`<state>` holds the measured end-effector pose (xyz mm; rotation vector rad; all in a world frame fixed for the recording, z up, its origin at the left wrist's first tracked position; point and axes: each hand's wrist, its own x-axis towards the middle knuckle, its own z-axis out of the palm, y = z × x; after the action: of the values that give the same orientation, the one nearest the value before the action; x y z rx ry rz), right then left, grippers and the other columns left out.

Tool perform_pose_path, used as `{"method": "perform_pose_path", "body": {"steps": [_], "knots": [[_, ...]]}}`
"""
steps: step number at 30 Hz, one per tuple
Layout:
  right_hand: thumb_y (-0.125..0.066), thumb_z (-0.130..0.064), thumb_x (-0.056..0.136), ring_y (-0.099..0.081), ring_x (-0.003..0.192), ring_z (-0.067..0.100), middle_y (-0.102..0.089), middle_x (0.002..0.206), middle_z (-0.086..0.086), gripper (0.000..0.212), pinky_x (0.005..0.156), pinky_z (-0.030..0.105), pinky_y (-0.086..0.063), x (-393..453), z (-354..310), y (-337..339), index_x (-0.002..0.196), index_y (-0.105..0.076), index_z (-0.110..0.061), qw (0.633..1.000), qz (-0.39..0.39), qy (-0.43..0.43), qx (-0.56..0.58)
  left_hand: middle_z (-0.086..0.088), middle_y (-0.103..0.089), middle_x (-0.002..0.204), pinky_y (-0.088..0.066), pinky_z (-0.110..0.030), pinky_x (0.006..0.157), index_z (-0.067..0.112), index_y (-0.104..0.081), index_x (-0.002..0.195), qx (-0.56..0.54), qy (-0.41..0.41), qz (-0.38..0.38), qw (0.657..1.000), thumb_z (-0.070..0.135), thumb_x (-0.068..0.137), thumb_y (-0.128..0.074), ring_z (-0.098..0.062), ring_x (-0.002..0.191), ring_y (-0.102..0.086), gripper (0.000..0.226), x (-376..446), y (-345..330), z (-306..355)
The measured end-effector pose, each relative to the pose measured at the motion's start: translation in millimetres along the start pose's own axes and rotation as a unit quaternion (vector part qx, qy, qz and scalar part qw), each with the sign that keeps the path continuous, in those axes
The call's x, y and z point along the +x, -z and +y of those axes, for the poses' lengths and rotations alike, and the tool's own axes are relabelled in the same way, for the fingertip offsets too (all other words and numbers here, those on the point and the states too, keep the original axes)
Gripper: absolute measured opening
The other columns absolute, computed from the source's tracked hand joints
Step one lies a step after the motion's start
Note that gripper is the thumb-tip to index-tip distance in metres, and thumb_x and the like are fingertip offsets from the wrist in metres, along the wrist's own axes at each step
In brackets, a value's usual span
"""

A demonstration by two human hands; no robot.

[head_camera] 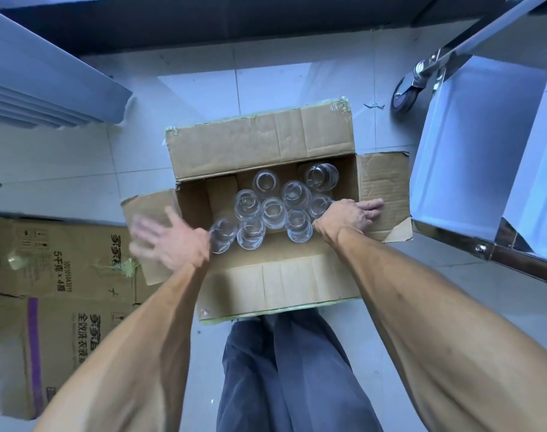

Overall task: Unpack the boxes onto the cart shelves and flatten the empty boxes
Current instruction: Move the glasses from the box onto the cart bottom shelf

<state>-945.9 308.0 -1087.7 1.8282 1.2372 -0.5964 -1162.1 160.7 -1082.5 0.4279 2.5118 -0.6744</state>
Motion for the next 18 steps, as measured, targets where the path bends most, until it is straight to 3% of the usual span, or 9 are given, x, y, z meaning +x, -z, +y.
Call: {"method": "perform_pose_path", "body": {"steps": [2, 3, 4, 6, 9, 12, 14, 16, 18], "knots": [[-0.07, -0.04, 0.08, -0.028, 0.138, 0.049, -0.012, 0.152, 0.039, 0.082, 0.106, 0.043, -0.039, 6.4, 3.1, 4.5, 0.145, -0.035, -0.004, 0.999, -0.002, 0.02, 0.033, -0.026, -0.055, 0.135, -0.031, -0.053, 0.113, 0.009, -0.05, 0.136, -0.148, 0.119, -0.159, 0.969, 0.036, 0.078, -0.056, -0.04, 0.126, -0.051, 0.064, 11.2, -5.6, -15.5], [-0.069, -0.042, 0.078, -0.04, 0.13, 0.045, -0.024, 0.148, 0.033, 0.077, 0.101, 0.04, -0.043, 11.8, 5.8, 8.5, 0.141, -0.041, -0.009, 0.998, 0.0, 0.022, 0.062, -0.023, -0.059, 0.129, -0.04, -0.048, 0.108, 0.004, -0.053, 0.13, -0.201, 0.132, -0.195, 0.951, 0.034, 0.079, -0.056, -0.039, 0.12, -0.055, 0.059, 10.0, -7.4, -20.3], [-0.068, -0.042, 0.078, -0.047, 0.123, 0.041, -0.032, 0.143, 0.028, 0.07, 0.097, 0.04, -0.046, 16.7, 9.8, 12.5, 0.136, -0.046, -0.011, 0.995, -0.006, 0.024, 0.093, -0.023, -0.059, 0.128, -0.043, -0.045, 0.104, 0.0, -0.051, 0.129, -0.193, 0.114, -0.194, 0.955, 0.032, 0.081, -0.057, -0.039, 0.119, -0.056, 0.058, 3.6, -10.8, -22.2], [-0.067, -0.043, 0.079, -0.05, 0.12, 0.038, -0.037, 0.14, 0.022, 0.063, 0.098, 0.042, -0.046, 20.5, 15.6, 15.2, 0.131, -0.055, -0.01, 0.992, -0.022, 0.021, 0.126, -0.024, -0.049, 0.134, -0.041, -0.044, 0.101, -0.002, -0.042, 0.13, -0.08, 0.013, -0.087, 0.993, 0.029, 0.083, -0.059, -0.038, 0.123, -0.049, 0.058, -18.3, -24.8, -21.2], [-0.07, -0.047, 0.078, -0.035, 0.134, 0.04, -0.026, 0.15, 0.026, 0.068, 0.107, 0.045, -0.037, 7.0, 14.9, -0.9, 0.131, -0.056, -0.006, 0.997, 0.054, 0.016, 0.05, -0.026, -0.028, 0.151, -0.032, -0.044, 0.107, 0.009, -0.041, 0.131, 0.004, -0.161, 0.024, 0.987, 0.024, 0.082, -0.06, -0.036, 0.138, -0.03, 0.054, -56.6, -31.7, -5.9], [-0.072, -0.035, 0.079, -0.03, 0.137, 0.039, -0.027, 0.15, 0.027, 0.056, 0.108, 0.045, -0.031, -24.4, 13.6, -24.4, 0.124, -0.055, -0.007, 0.969, 0.181, 0.153, -0.062, -0.013, -0.042, 0.141, -0.034, -0.038, 0.103, 0.018, -0.05, 0.124, 0.025, -0.348, 0.006, 0.937, 0.027, 0.083, -0.06, -0.029, 0.13, -0.039, 0.043, -82.5, -43.0, 13.9], [-0.068, -0.025, 0.081, -0.038, 0.127, 0.034, -0.038, 0.14, 0.019, 0.04, 0.104, 0.043, -0.032, -37.2, 17.2, -37.1, 0.117, -0.056, -0.012, 0.93, 0.216, 0.278, -0.106, -0.007, -0.055, 0.124, -0.038, -0.037, 0.097, 0.019, -0.054, 0.12, 0.013, -0.366, -0.06, 0.929, 0.027, 0.087, -0.055, -0.027, 0.115, -0.051, 0.034, -94.1, -44.8, 26.3], [-0.061, -0.018, 0.081, -0.044, 0.119, 0.031, -0.046, 0.128, 0.013, 0.037, 0.101, 0.04, -0.035, -43.2, 22.6, -49.4, 0.117, -0.054, -0.013, 0.917, 0.158, 0.348, -0.11, -0.009, -0.061, 0.12, -0.043, -0.038, 0.096, 0.017, -0.056, 0.12, -0.024, -0.323, -0.158, 0.933, 0.026, 0.086, -0.051, -0.029, 0.112, -0.055, 0.035, -96.6, -44.5, 33.8], [-0.062, -0.024, 0.081, -0.048, 0.118, 0.03, -0.05, 0.127, 0.012, 0.046, 0.101, 0.039, -0.037, -47.4, 30.3, -58.0, 0.125, -0.051, -0.015, 0.928, 0.008, 0.352, -0.123, -0.009, -0.057, 0.127, -0.04, -0.04, 0.102, 0.02, -0.052, 0.13, -0.015, -0.324, -0.237, 0.916, 0.029, 0.08, -0.056, -0.028, 0.12, -0.051, 0.051, -93.1, -46.8, 34.5]]}}
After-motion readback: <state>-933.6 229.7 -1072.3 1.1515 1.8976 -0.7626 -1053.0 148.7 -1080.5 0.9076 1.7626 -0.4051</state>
